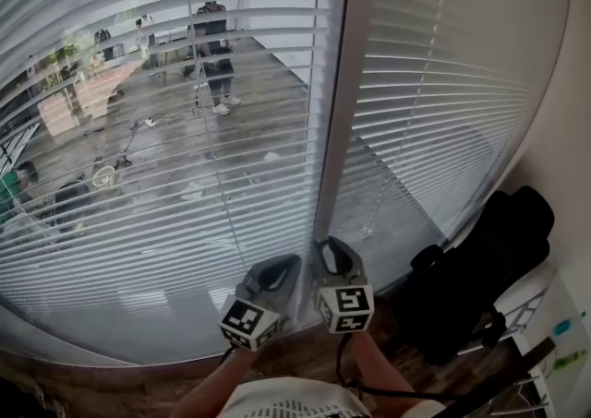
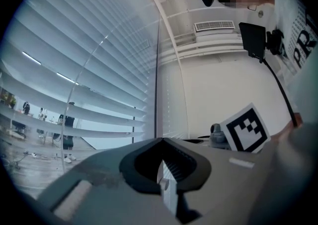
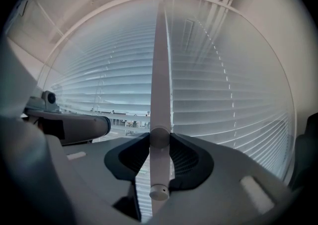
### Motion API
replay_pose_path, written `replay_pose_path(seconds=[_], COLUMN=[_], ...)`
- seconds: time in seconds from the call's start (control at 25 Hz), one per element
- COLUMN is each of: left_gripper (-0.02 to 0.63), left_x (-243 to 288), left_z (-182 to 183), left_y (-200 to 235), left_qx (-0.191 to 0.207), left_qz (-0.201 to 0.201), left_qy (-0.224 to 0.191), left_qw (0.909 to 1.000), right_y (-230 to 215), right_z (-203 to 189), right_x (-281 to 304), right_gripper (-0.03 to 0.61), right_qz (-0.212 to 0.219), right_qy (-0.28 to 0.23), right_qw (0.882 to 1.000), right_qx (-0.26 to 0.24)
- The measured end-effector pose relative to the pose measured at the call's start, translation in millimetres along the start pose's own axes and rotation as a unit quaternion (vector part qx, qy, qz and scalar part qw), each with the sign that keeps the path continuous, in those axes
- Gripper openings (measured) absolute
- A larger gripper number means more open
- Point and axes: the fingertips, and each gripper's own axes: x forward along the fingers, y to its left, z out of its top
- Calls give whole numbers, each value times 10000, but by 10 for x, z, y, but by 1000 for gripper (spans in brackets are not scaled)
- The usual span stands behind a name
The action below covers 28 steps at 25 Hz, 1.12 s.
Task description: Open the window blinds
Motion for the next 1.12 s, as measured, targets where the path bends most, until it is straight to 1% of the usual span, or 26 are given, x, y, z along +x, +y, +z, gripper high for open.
replay_pose_path(seconds=[0.24,0.36,0.48,0.72,0.92,1.12], left_gripper=[-8,-8,-8,-8,-8,-8], left_x=[28,33,43,17,-9,-99], left_z=[-107,-21,7,33,53,98], left_y=[-7,4,7,41,35,63], left_qx=[100,94,99,90,44,17], left_qz=[5,25,24,66,5,101], left_qy=[36,7,-15,-52,-43,-78], left_qw=[9999,10000,9999,9999,10000,9999], right_y=[-3,15,1,29,29,134], right_z=[-53,18,6,52,99,153], right_x=[-16,-6,-1,6,-10,-17], right_gripper=[133,132,131,132,132,132], right_qz=[-7,20,16,7,-68,7], right_qy=[-6,33,136,49,-18,-12], right_qw=[10000,10000,9999,10000,10000,10000], right_qx=[25,21,42,47,23,34])
